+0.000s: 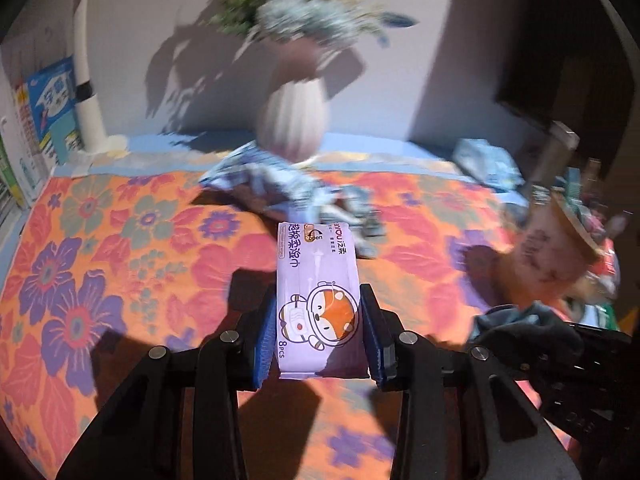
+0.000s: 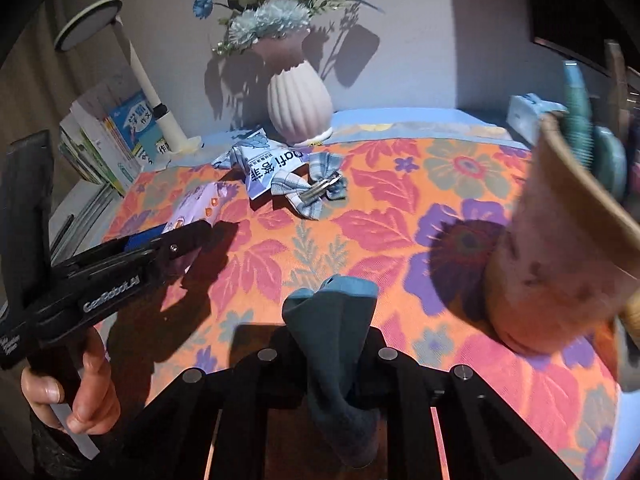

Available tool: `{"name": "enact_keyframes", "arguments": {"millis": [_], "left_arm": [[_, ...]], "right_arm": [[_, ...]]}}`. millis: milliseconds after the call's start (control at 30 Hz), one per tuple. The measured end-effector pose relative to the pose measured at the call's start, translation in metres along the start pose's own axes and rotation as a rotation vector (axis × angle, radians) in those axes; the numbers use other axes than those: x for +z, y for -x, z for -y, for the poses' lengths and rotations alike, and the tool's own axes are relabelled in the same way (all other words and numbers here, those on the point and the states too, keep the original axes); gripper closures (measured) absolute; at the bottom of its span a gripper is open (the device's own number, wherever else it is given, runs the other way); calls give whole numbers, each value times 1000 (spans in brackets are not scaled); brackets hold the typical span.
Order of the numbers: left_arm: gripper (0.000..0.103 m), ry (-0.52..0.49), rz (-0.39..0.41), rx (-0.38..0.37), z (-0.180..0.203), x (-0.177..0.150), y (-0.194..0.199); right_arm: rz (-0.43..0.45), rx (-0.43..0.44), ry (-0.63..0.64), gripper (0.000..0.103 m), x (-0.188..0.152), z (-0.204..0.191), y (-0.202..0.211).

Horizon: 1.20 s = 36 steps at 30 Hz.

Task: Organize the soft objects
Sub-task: 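Carry the wipes pack and blue cloth over the glass plate with both grippers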

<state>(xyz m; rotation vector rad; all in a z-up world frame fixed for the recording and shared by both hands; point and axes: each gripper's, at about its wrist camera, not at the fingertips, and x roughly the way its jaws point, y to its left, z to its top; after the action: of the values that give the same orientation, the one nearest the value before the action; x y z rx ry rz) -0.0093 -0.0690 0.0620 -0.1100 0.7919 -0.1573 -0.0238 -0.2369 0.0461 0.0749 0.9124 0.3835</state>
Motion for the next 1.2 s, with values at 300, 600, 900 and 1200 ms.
{"name": "enact_keyframes", "arguments": {"millis": [300, 600, 900, 1200], "left_arm": [[69, -150, 67, -96, 87, -8, 48], [68, -314, 110, -206, 177, -15, 79], [69, -450, 136, -296, 262, -9, 86], [68, -515, 125, -291, 326, 0, 61]], "right_arm": [[10, -44, -96, 87, -19, 35, 65], [102, -91, -223, 87, -32, 91, 135], [209, -124, -349, 88, -40, 153, 193], [284, -161, -478, 88, -49, 218, 220]]}}
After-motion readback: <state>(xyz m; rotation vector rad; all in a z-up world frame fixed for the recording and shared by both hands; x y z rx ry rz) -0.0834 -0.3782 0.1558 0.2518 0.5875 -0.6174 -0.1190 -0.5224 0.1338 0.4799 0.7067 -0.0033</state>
